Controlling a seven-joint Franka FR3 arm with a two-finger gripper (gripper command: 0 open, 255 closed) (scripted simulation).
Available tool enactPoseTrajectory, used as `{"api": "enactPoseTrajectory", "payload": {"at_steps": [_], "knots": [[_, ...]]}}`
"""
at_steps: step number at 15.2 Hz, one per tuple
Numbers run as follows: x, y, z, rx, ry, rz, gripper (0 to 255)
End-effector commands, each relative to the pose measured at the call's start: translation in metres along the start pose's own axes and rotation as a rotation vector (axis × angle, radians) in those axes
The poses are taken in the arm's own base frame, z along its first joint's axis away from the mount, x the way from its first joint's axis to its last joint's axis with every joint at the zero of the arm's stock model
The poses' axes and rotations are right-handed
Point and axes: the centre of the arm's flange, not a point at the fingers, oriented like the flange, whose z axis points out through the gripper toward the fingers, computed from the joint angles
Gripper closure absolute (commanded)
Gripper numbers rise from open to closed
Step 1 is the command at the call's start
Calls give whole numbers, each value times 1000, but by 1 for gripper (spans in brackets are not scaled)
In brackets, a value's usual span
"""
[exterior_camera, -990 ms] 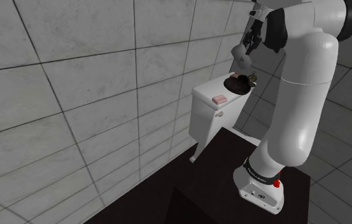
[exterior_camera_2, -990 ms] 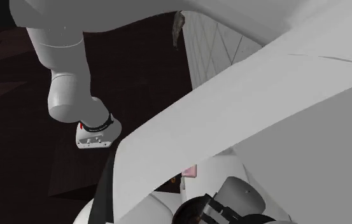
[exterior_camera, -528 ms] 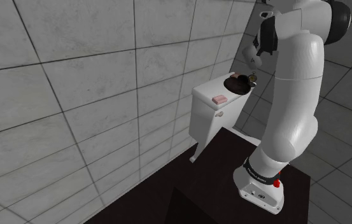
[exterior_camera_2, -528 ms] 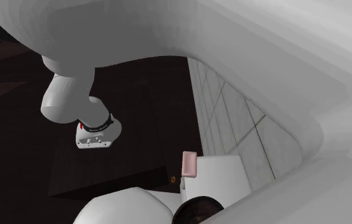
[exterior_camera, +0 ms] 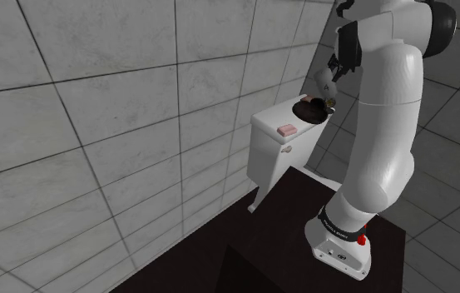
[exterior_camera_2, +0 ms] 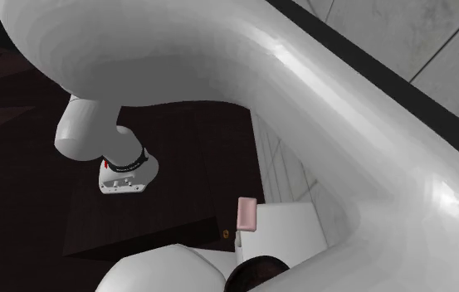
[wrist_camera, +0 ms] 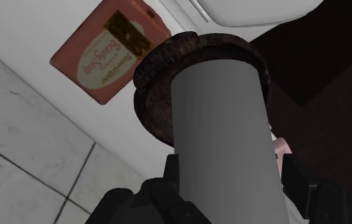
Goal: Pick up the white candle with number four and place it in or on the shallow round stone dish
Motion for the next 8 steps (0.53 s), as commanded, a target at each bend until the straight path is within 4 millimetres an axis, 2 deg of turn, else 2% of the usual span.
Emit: {"api": "enactPoseTrajectory", "payload": {"at_steps": [1,7,8], "knots": [[-1,1,11,-1,0,0,255],[-8,3,42,-1,0,0,255],[-8,3,42,-1,0,0,255]]}}
